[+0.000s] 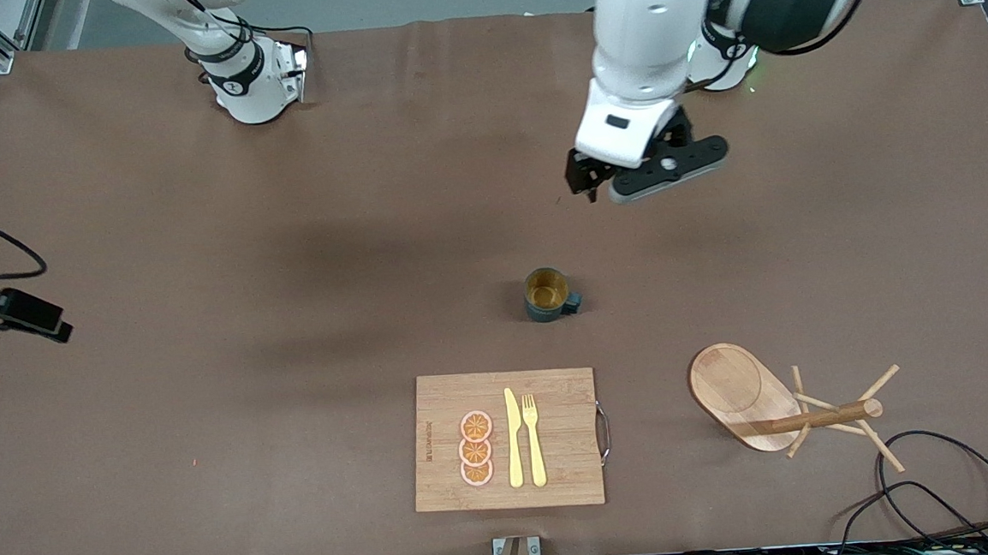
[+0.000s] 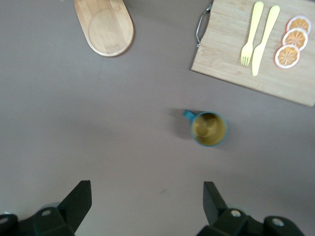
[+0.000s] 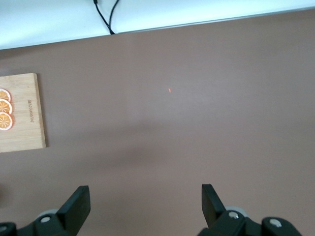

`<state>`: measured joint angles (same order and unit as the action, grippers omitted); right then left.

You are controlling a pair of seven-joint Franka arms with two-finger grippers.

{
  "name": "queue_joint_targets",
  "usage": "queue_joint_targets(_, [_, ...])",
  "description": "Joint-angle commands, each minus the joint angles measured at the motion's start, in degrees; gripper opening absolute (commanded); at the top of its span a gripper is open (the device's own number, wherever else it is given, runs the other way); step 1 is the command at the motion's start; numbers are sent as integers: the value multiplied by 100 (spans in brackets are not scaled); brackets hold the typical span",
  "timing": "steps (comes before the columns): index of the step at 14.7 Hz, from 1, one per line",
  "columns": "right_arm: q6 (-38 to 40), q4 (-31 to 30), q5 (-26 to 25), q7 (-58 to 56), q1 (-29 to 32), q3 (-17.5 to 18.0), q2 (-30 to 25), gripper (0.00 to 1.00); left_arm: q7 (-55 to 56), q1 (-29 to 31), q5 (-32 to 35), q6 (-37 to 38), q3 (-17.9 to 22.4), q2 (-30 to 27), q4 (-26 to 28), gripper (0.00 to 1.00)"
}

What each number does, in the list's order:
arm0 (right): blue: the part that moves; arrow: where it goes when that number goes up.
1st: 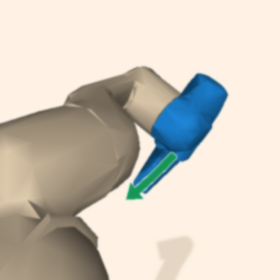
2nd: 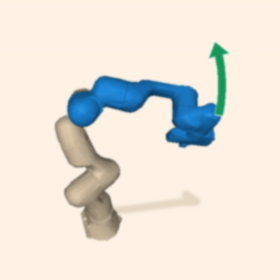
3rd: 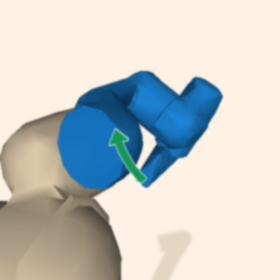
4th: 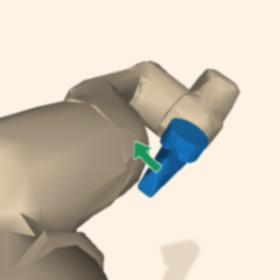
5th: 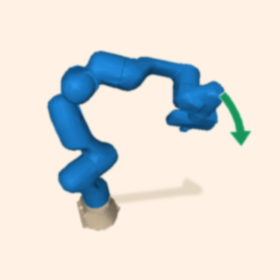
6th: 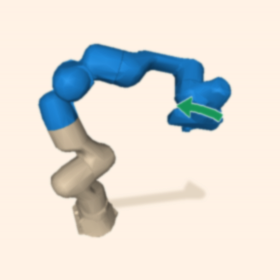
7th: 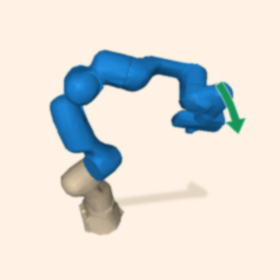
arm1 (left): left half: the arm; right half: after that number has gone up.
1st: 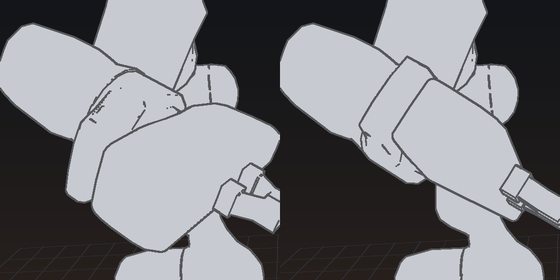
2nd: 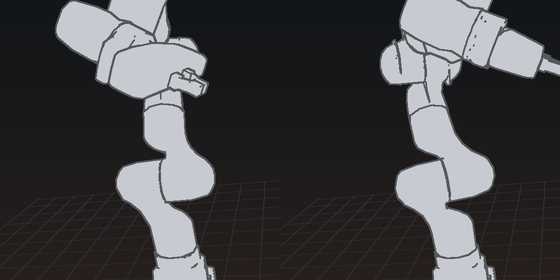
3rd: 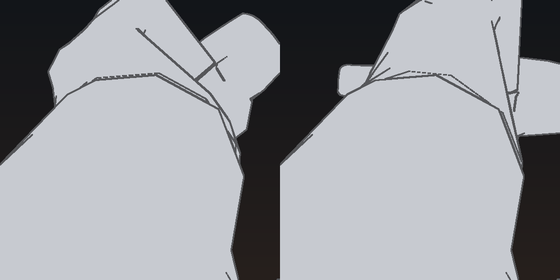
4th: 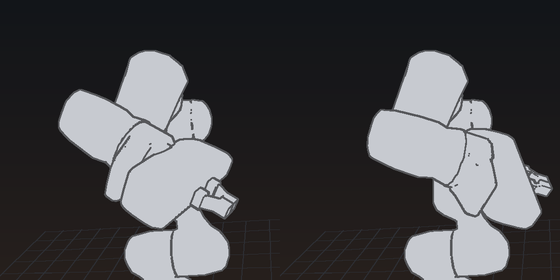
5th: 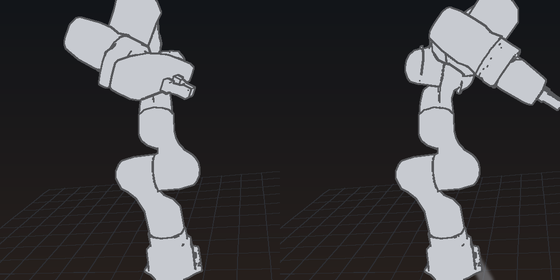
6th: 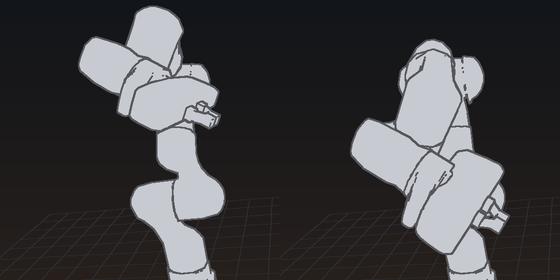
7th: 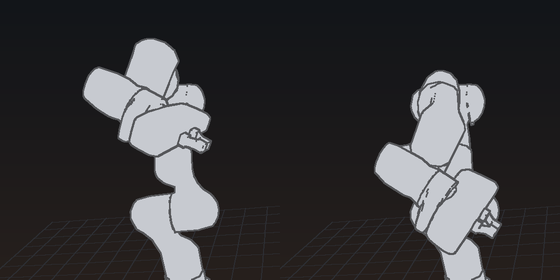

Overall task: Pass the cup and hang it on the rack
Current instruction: 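Move the left gripper over the teal mug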

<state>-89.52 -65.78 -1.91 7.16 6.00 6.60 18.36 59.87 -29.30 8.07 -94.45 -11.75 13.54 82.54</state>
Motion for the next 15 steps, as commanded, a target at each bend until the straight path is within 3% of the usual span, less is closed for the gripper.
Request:
queue_joint_targets(1, [-267,-1162,-29,-31,199,69,-928,100,909,-479,387,-74,23,298,-159,100])
queue_joint_targets(4, [-513,-1918,6,-22,270,69,-1535,100,1753,-1103,704,-83,32,596,-168,100])
queue_joint_targets(8, [-549,-2342,59,-13,305,78,-1905,100,2756,-1710,1205,-74,23,852,-159,100])
queue_joint_targets(12, [-847,-3035,270,-22,357,61,-2397,100,3284,-1983,1486,-39,23,993,-150,100])
queue_joint_targets(15, [-857,-3221,270,-22,358,61,-2556,100,3593,-1975,1539,23,32,993,-124,100])
